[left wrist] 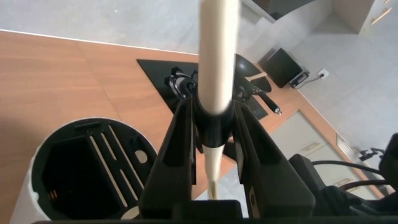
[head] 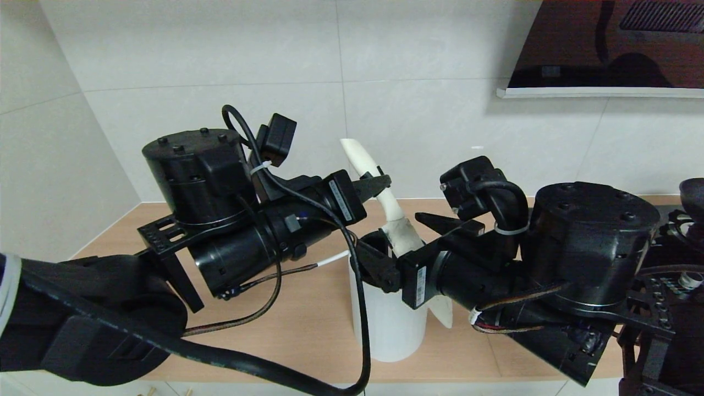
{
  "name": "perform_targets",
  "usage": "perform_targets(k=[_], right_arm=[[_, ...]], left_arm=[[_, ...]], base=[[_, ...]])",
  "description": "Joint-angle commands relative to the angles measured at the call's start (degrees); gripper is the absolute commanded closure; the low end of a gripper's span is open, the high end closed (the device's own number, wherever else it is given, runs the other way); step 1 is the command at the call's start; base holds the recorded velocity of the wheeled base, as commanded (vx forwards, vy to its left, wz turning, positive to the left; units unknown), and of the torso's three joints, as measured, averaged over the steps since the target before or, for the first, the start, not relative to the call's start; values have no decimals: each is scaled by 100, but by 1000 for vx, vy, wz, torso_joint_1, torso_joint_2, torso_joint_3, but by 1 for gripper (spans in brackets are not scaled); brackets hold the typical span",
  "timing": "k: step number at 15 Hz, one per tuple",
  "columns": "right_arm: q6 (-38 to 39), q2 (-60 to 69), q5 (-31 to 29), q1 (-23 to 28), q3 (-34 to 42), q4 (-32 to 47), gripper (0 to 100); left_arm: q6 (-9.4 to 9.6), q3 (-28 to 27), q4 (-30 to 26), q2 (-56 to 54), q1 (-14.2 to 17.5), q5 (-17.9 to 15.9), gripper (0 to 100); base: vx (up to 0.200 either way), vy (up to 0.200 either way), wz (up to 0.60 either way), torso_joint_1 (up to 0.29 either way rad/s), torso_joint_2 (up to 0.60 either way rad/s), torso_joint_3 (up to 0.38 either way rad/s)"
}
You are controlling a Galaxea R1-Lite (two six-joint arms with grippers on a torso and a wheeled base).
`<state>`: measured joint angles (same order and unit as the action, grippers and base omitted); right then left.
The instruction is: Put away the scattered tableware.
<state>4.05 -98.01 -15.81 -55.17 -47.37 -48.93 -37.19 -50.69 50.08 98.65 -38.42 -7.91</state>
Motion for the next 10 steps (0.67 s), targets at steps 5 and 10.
perform_targets(k=[5, 10], right_arm=[[-9, 511, 43, 420, 70, -108, 0], [-18, 1126, 439, 1650, 53, 270, 0]], left_arm=[[177, -319, -139, -267, 2, 510, 100], [960, -1628, -1677, -671, 2, 1415, 100]], base=[[0, 0, 0, 0, 0, 0], [0, 0, 0, 0, 0, 0]])
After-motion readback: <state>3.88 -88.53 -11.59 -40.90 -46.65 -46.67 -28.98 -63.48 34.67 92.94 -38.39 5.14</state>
